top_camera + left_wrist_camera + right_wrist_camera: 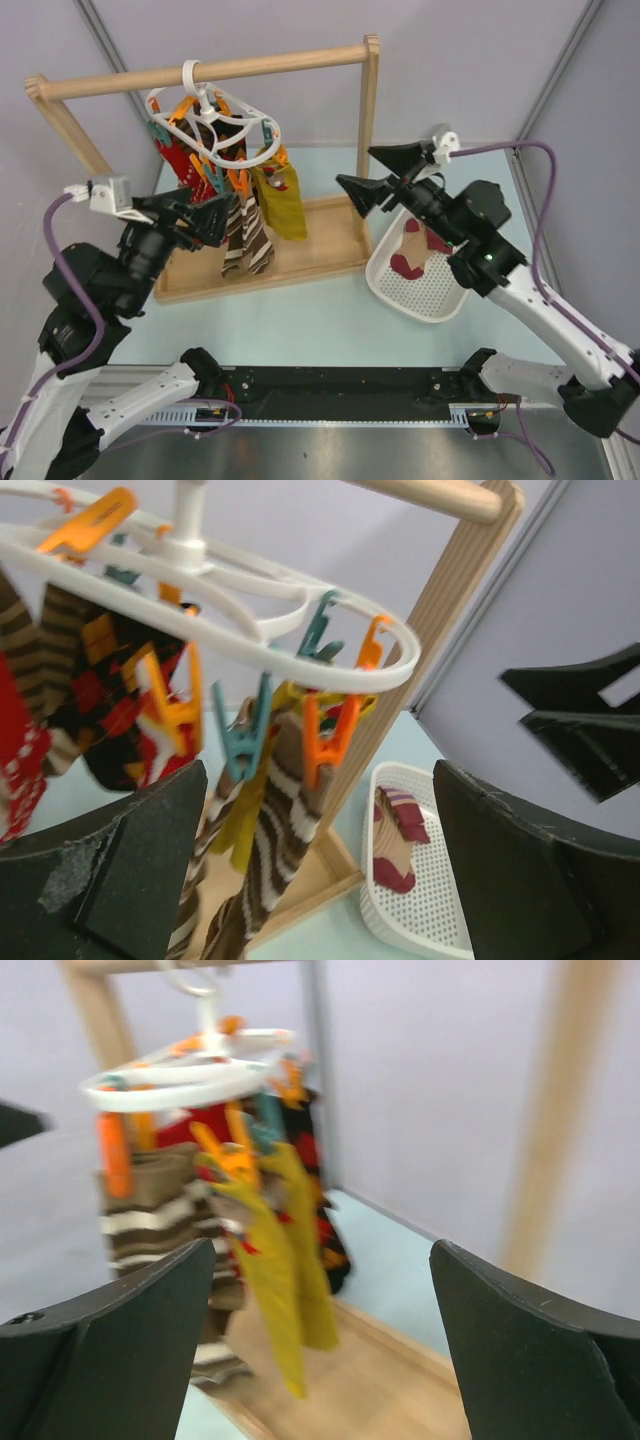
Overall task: Clip the socks to the hanger
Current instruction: Reset both arms
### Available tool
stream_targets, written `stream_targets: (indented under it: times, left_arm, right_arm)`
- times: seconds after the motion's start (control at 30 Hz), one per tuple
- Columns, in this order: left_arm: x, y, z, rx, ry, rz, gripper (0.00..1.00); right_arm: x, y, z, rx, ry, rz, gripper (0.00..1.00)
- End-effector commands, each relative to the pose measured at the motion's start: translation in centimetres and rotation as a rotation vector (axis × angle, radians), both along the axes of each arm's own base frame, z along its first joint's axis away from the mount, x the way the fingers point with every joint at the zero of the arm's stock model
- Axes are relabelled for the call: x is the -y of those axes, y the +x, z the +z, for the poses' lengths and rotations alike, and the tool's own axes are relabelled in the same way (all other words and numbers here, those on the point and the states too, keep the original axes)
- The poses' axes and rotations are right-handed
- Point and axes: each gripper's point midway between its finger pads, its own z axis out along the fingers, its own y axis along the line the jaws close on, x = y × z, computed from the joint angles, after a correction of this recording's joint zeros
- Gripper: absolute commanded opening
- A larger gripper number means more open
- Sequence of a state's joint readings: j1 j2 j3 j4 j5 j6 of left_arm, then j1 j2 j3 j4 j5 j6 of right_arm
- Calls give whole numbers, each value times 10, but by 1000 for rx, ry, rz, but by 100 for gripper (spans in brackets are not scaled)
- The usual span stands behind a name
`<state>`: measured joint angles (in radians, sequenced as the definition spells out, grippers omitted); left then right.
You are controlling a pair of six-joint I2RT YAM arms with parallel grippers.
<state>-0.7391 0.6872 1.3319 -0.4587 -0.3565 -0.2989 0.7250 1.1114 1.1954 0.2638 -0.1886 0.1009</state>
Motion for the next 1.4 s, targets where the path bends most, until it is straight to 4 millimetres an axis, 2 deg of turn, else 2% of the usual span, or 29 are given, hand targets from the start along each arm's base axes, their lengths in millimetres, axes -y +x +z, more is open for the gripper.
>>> stream_targets:
  times: [0.0,0.03,0.1,0.13,0.27,0.43,0.53,0.67,0.87,1.37]
  left_arm:
    - [-40,-17,-33,-94,39,107,100]
    - [-48,-19,-43,-108,44,136,100]
    - [-70,-31,-53,-118,18,196,100]
    - [-82,-32,-61,-129,12,246,100]
    - [-117,-50,-65,-102,-36,335,100]
    - [-151,-68,-68,-95,-63,430,100]
    - [-164,-75,-71,-90,-85,470,100]
    - [-179,-81,-74,-79,-142,520,100]
    - [-184,-82,-75,-87,-125,552,100]
    - [-181,-73,-82,-93,-63,576,100]
  right_arm:
    - [80,17,-50,-158,-153,-385,94]
    - [105,10,-42,-155,-126,-471,95]
    - [130,4,-56,-179,-161,-555,96]
    - [147,2,-56,-188,-147,-625,98]
    - [200,-25,-61,-188,-98,-761,100]
    - [245,-45,-74,-211,-70,-901,100]
    - [263,-57,-81,-210,-66,-948,100]
    - [279,-66,-89,-204,-56,-987,100]
    - [290,-73,-86,-165,-24,-1019,100]
    - [285,-68,-90,-142,-73,-1014,100]
